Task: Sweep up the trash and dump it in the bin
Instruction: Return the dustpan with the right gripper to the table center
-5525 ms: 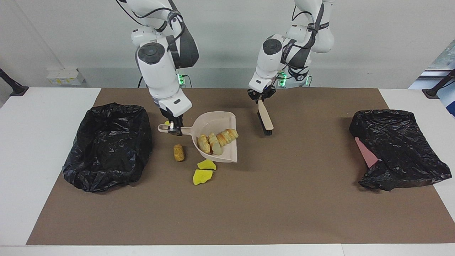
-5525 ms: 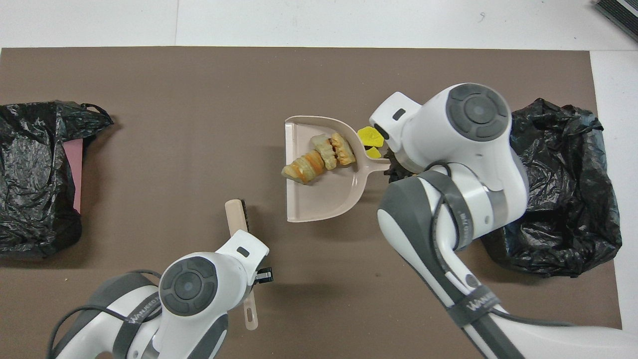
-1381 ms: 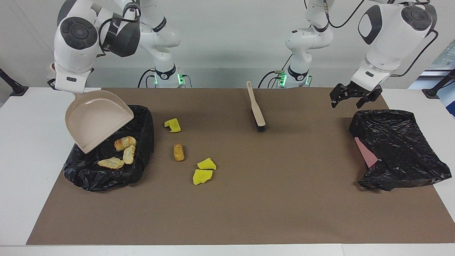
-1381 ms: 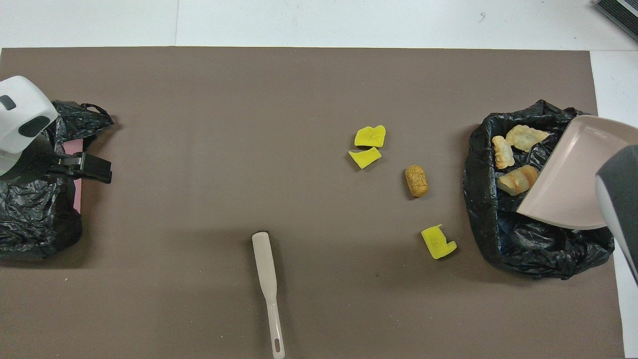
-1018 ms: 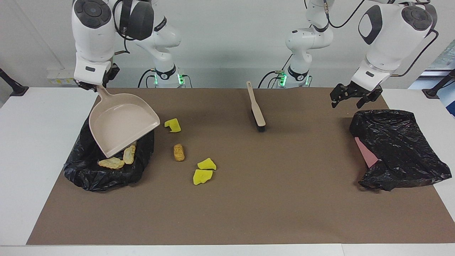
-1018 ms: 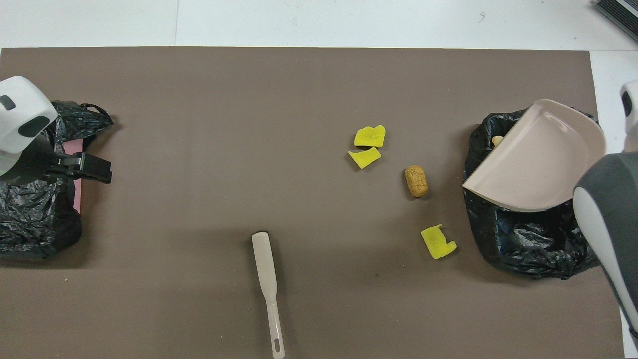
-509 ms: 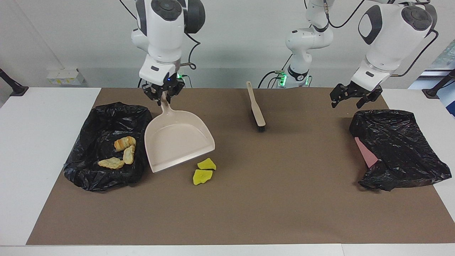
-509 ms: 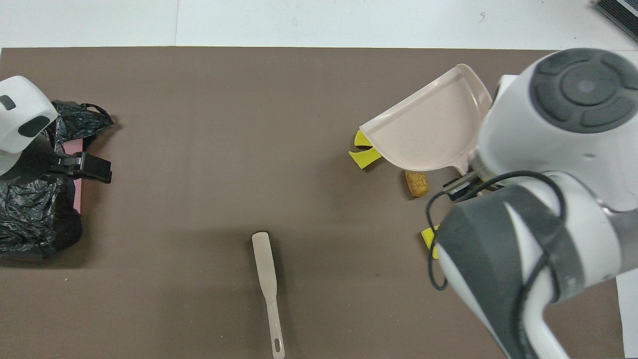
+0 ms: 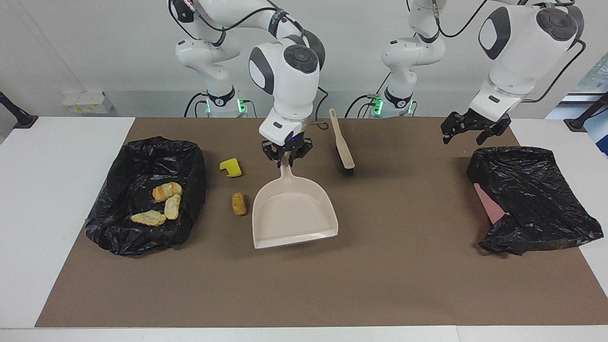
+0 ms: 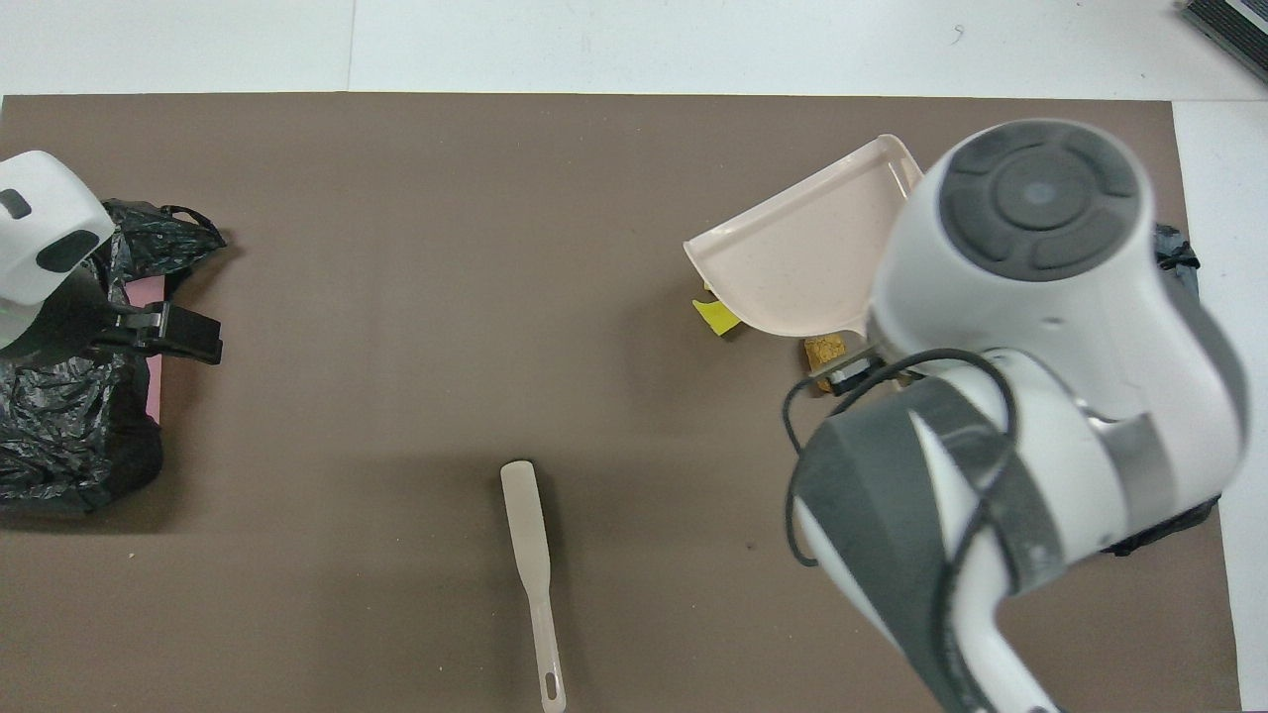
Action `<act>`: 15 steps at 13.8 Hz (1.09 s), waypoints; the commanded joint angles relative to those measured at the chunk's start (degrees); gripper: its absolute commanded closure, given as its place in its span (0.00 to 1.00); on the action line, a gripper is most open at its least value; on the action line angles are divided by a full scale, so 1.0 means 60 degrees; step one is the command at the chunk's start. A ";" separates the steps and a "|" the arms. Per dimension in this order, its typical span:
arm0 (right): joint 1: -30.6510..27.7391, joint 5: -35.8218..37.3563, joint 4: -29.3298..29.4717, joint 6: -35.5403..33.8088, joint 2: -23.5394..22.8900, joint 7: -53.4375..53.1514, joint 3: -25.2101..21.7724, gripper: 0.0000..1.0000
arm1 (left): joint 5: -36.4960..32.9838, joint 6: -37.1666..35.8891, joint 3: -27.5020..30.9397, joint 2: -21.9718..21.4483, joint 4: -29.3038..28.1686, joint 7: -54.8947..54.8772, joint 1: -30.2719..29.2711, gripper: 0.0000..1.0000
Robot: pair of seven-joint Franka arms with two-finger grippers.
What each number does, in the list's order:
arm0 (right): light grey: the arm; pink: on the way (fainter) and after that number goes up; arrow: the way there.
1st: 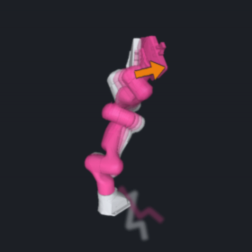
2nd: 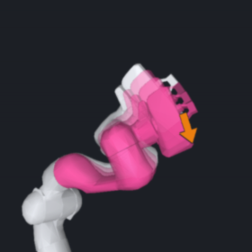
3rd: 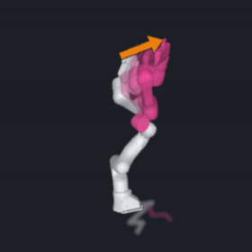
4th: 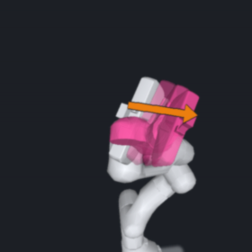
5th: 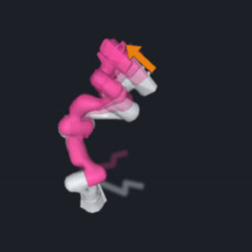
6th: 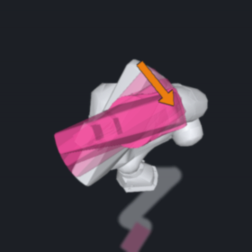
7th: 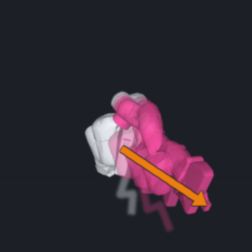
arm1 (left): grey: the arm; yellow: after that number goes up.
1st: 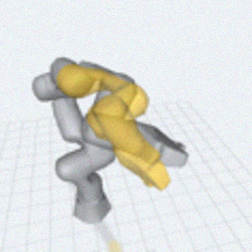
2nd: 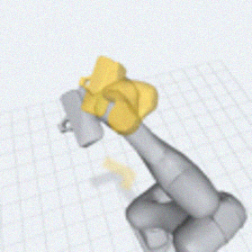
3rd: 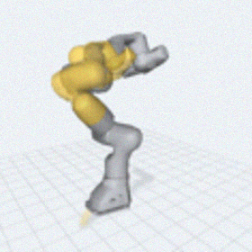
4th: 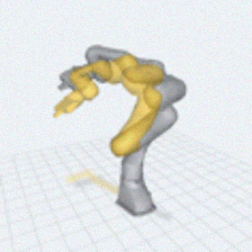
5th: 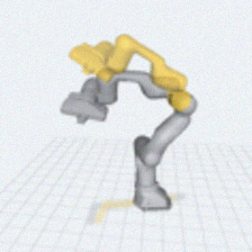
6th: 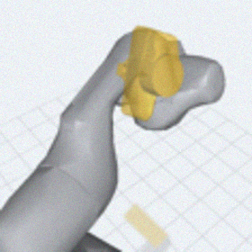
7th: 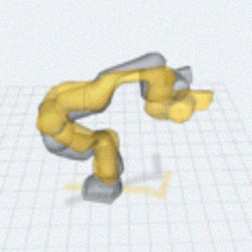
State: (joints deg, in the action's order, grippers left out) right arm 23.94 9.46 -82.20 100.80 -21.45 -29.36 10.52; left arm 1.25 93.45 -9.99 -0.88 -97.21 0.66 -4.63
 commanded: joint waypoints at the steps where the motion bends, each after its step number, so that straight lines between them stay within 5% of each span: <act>1: 0.0709 -0.0200 0.1756 0.0002 -0.1487 -0.1168 -0.0068 1.00 | -0.0136 0.0187 -0.0063 -0.0220 -0.0264 -0.0037 -0.0093 0.00; 8: 0.1663 -0.0170 0.3238 0.1203 -0.3614 -0.2444 -0.0142 1.00 | -0.0136 0.0187 -0.0063 -0.0220 -0.0264 -0.0037 -0.0093 0.00; 15: 0.1708 -0.0258 0.3270 0.1833 -0.4129 -0.2754 -0.0025 1.00 | -0.0136 0.0187 -0.0063 -0.0234 -0.0264 -0.0037 -0.0093 0.00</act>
State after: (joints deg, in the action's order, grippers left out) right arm 34.19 9.29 -64.62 110.97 -44.41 -44.76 10.19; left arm 1.26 93.46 -9.99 -0.88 -97.21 0.66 -4.63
